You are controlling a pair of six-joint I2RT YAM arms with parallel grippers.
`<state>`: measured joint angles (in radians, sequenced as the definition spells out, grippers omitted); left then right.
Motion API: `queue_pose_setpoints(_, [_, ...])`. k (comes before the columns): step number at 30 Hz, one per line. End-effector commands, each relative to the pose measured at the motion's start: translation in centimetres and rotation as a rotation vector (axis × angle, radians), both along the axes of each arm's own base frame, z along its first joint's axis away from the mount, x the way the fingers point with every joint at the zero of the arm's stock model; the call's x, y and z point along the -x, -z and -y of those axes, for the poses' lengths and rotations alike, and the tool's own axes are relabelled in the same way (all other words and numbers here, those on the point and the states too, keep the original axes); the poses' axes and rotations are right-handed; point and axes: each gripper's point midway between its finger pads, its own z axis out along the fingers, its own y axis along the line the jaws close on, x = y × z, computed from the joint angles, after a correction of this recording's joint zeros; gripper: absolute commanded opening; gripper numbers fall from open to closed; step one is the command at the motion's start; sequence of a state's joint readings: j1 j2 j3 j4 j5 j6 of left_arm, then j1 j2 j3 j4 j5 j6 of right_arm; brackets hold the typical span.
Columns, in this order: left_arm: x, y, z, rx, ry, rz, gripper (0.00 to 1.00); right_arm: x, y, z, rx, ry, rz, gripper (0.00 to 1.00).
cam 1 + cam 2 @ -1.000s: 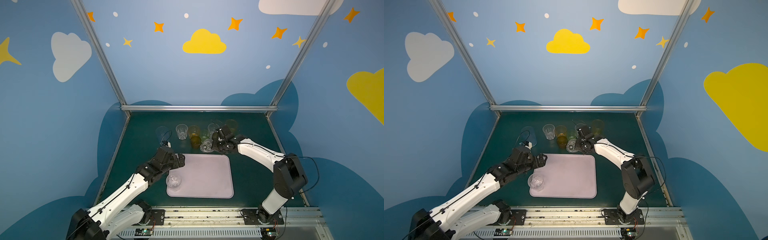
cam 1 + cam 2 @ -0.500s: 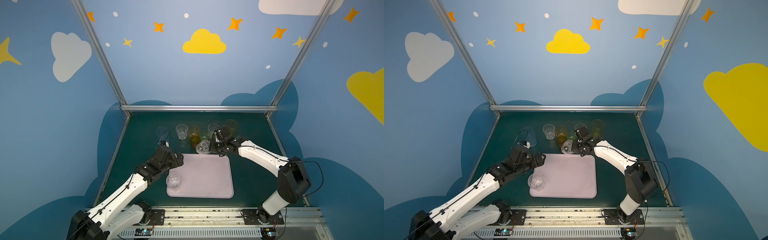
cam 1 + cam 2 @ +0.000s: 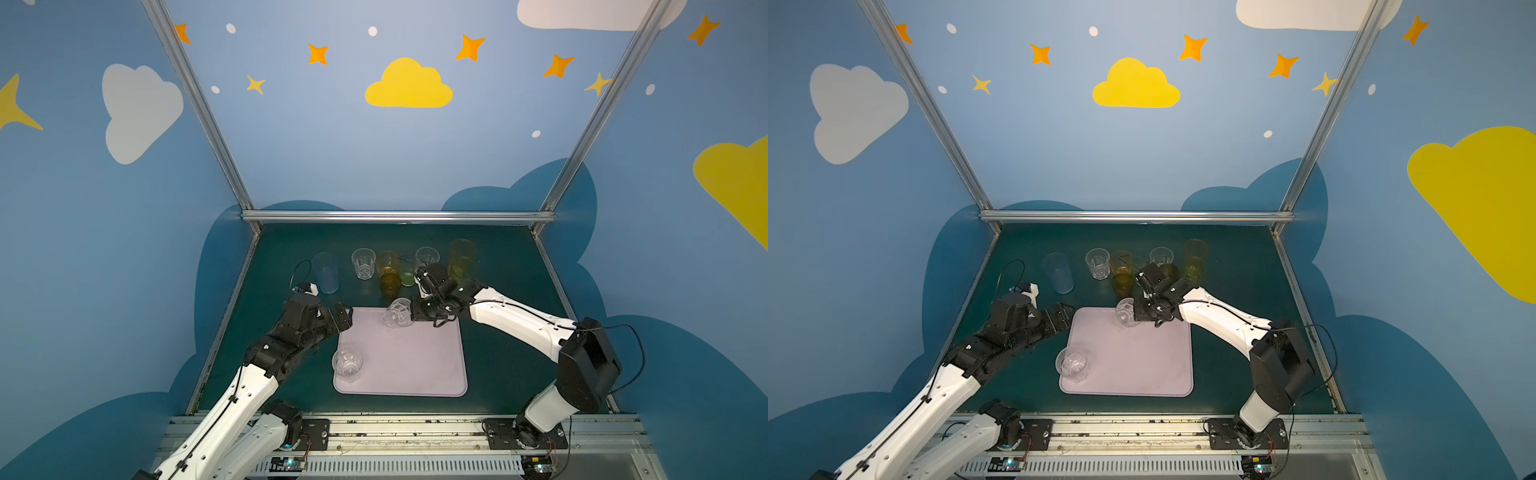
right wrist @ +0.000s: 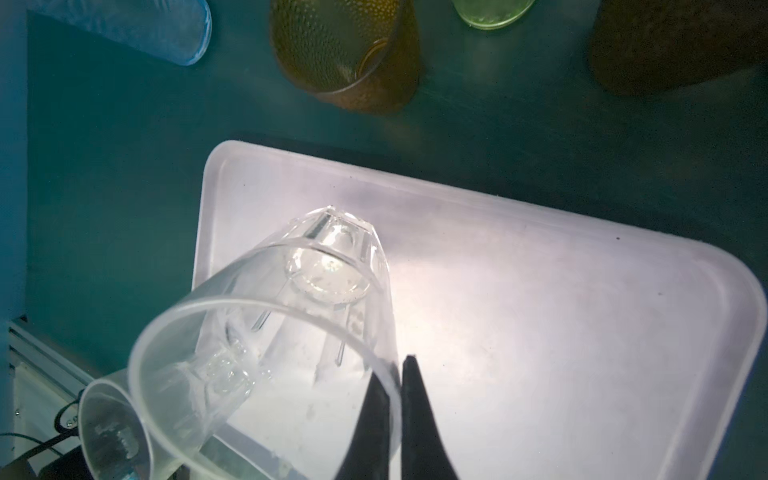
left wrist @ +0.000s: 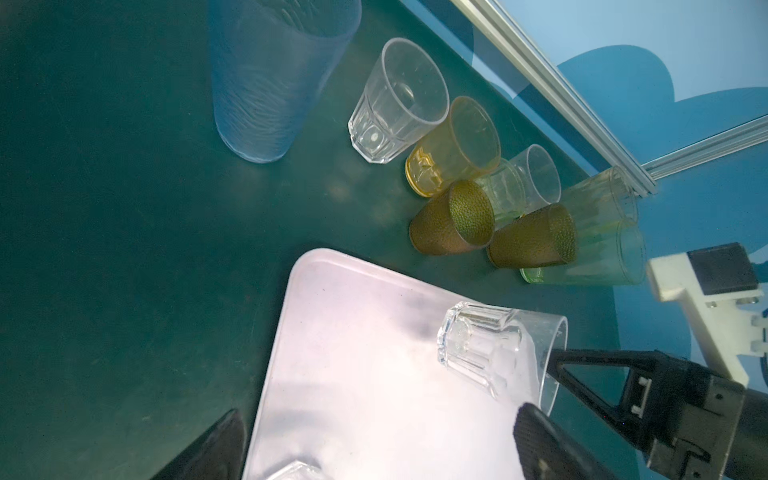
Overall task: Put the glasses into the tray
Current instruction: 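Carry the clear faceted glass with right gripper over the tray beside the first glass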
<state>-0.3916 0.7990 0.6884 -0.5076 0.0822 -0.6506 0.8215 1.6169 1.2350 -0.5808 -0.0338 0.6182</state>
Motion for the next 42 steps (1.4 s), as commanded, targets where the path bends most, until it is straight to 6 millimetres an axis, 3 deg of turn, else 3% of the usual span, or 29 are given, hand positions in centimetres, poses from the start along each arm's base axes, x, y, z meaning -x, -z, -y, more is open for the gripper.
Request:
queue_pose_setpoints(1, [1.3,1.3,-0.2,0.007,0.009,-0.07,1.0,0.3,-2.4,-1.4,-0.018,-0.051,0.045,0.0])
queue_pose_setpoints(12, [2.1,2.0,-0.7,0.068,-0.019,-0.132,1.0,1.9,-2.4,-5.2,0.039,-0.181,0.059,0.0])
queue_pose_setpoints(24, [3.0,2.9,-2.0,0.168,-0.088,-0.181,1.0,3.2,-0.6,-8.9,0.075,-0.265,0.033,0.0])
queue_pose_setpoints(42, [3.2,3.9,-2.8,0.209,-0.117,-0.19,1.0,3.9,1.4,-11.2,0.129,-0.322,-0.016,0.0])
